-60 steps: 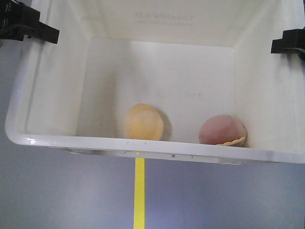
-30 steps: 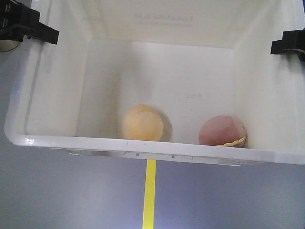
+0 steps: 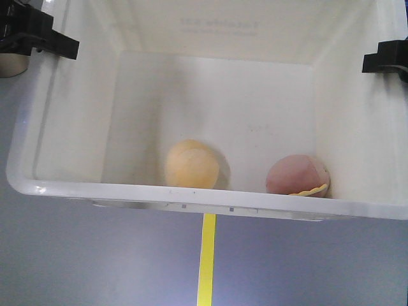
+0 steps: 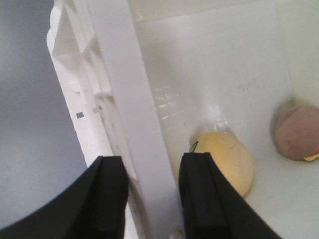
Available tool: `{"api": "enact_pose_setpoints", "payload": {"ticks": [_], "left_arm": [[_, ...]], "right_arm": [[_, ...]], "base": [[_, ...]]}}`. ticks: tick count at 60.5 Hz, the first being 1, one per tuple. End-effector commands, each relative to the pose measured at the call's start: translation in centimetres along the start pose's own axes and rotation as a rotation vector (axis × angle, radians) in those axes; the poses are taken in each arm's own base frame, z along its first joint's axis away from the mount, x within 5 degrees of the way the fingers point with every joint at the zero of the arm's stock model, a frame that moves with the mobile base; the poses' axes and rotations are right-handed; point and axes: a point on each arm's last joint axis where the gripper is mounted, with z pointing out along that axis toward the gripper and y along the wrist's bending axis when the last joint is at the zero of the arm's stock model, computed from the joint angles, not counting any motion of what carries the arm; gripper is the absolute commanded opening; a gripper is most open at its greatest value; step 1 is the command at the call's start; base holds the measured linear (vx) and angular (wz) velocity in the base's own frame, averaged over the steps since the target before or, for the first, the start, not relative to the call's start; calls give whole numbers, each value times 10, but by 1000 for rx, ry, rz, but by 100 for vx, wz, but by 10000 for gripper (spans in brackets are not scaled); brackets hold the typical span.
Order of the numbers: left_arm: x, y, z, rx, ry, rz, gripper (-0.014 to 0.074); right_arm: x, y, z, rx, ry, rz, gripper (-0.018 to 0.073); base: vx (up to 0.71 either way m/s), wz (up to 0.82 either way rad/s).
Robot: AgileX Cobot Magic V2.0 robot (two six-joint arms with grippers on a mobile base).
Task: Place moving items into box and shelve
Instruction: 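Hold the crate by both rims while the base drives away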
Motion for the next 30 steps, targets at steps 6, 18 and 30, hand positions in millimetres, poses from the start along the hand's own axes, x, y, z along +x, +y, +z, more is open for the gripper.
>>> {"api": "enact_pose_setpoints", "payload": {"ticks": [6,18,30], "left_arm": [[-15,-29,-26,170,-196,-5,-6],[-15,-29,-26,170,-196,-5,-6],[-15,-29,-26,170,-196,-5,-6]], "right_arm": [[-22,15,-21,-95,-207,52,-6],[-22,15,-21,-95,-207,52,-6],[-22,15,-21,-95,-207,52,-6]], "base": [[29,2],[31,2],[34,1]]}}
